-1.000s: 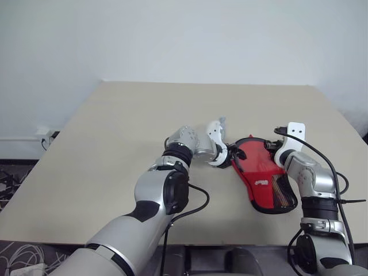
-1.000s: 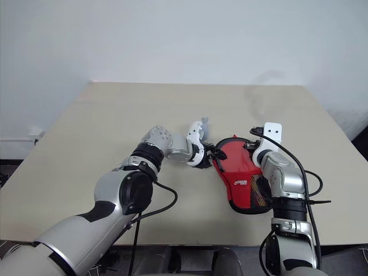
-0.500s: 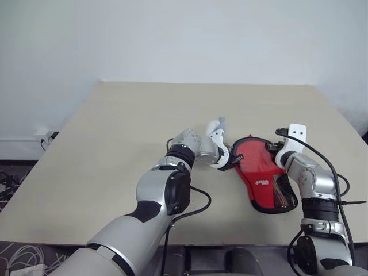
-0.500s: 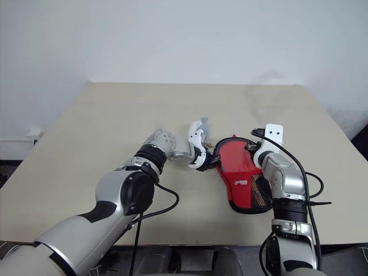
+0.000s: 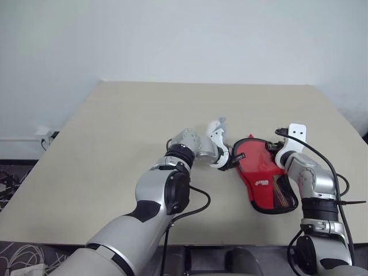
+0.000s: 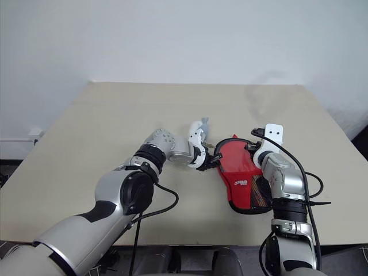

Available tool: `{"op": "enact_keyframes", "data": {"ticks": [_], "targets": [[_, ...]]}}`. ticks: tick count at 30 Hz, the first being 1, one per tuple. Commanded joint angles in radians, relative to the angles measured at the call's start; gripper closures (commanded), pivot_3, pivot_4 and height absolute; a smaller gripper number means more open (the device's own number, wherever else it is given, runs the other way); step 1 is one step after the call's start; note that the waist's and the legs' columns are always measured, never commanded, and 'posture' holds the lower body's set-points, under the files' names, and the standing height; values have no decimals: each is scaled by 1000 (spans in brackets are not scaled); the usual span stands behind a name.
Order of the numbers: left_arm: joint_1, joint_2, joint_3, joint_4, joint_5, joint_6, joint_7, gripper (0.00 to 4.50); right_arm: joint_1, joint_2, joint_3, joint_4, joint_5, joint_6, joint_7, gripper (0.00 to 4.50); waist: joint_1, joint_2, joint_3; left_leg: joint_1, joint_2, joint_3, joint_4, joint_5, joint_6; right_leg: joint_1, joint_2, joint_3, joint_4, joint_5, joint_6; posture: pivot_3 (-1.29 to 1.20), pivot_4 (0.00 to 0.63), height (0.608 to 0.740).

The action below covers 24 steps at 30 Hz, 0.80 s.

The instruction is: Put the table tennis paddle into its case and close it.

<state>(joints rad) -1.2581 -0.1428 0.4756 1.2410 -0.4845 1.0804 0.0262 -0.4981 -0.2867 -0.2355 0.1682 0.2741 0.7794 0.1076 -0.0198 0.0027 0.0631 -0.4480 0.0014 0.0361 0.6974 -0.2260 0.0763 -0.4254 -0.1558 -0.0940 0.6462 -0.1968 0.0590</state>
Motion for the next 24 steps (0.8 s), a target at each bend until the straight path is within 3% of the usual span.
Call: {"op": "enact_keyframes", "data": {"ticks": [1, 13, 24], "targets": [[-17, 20, -28, -36, 8, 58, -41, 4491, -18, -2, -20, -44, 10, -20, 0, 2891, 0, 0, 0, 0, 0, 0, 0, 0, 0, 0, 0, 0, 0, 0, 0, 0, 0, 688], [95, 88, -166, -202, 44, 301, -153, 4491, -51, -9, -42, -24, 12, -47, 6, 2891, -4, 0, 0, 0, 1, 0, -2, 0, -1, -1, 1, 0, 0, 0, 0, 0, 0, 688], [240, 167, -178, -462, 29, 530, -155, 4491, -62, -9, -48, 1, 10, -60, 5, 2891, -34, 0, 0, 2, 2, 0, -3, 0, -1, -2, 2, 1, 1, 1, -1, 0, 0, 688]]}}
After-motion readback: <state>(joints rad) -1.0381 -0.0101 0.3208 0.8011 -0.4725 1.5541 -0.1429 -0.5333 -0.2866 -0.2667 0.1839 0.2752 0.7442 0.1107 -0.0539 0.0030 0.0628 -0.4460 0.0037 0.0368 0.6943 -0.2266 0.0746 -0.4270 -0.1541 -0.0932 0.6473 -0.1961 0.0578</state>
